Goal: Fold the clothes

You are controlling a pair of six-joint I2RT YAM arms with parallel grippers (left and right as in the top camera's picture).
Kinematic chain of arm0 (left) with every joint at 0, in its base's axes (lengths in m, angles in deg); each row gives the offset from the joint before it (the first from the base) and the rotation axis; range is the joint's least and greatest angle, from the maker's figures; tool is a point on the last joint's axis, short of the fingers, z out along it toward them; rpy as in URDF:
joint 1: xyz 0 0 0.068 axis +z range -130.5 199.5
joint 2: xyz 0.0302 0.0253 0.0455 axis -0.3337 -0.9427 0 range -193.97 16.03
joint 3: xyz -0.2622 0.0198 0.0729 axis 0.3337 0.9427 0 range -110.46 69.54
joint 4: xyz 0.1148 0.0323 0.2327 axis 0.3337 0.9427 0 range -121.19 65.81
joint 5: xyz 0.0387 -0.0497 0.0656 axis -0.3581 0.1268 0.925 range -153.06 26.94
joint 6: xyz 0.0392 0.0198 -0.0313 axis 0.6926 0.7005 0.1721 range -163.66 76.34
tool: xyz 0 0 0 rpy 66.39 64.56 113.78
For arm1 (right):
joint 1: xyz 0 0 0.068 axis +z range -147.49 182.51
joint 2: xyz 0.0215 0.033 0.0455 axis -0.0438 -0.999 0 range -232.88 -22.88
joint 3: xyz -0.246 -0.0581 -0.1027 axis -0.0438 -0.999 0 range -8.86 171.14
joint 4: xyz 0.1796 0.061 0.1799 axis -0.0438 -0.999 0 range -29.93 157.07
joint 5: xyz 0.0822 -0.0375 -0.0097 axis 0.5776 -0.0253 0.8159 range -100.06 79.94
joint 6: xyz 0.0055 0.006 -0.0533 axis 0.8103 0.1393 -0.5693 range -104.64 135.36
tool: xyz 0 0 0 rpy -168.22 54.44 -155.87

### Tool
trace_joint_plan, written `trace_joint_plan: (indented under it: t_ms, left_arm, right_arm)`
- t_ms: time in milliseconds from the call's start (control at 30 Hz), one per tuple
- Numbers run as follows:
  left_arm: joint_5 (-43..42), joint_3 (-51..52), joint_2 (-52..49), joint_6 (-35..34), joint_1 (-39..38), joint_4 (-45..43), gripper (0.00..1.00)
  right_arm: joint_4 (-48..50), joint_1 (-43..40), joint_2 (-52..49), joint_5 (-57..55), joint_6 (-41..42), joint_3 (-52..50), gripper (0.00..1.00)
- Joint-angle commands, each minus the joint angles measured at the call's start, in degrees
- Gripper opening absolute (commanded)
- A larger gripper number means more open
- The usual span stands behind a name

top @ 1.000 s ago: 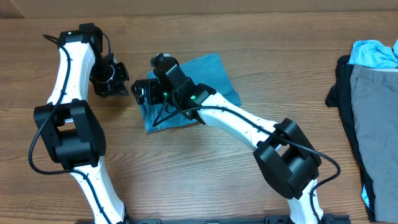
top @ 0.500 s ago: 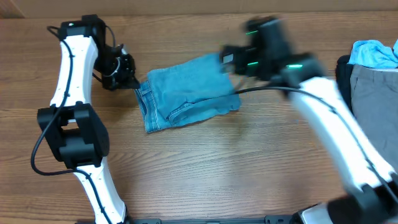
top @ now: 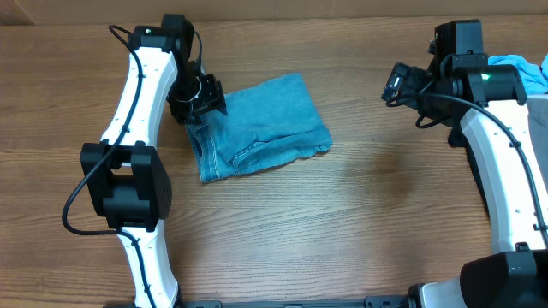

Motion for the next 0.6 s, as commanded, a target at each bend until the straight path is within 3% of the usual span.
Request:
trace_joint_plan:
  t_ms: [0,200,400,567]
  left_arm:
    - [2.3,0.9,0.0,-4.0,0.3,-2.0,0.64]
    - [2.3,6.5,0.0,-3.9,-0.3,-7.9,0.60]
    - [2.4,8.2,0.0,-4.0,-0.4,-11.5,0.39]
    - [2.7,8.3,0.0,-3.0,-0.7,-11.5,0.41]
  right_arm:
    - [0.3,-0.1,0.1,-0.9,-1.2,-0.7,1.00]
    - [0.2,-0.1,0.1,-0.9,-1.2,-0.7,1.00]
    - [0.3,-0.1,0.1,-0.9,-1.2,-0.7,1.00]
    - [0.4,-0.1,0.1,-0.9,-1.2,-0.7,1.00]
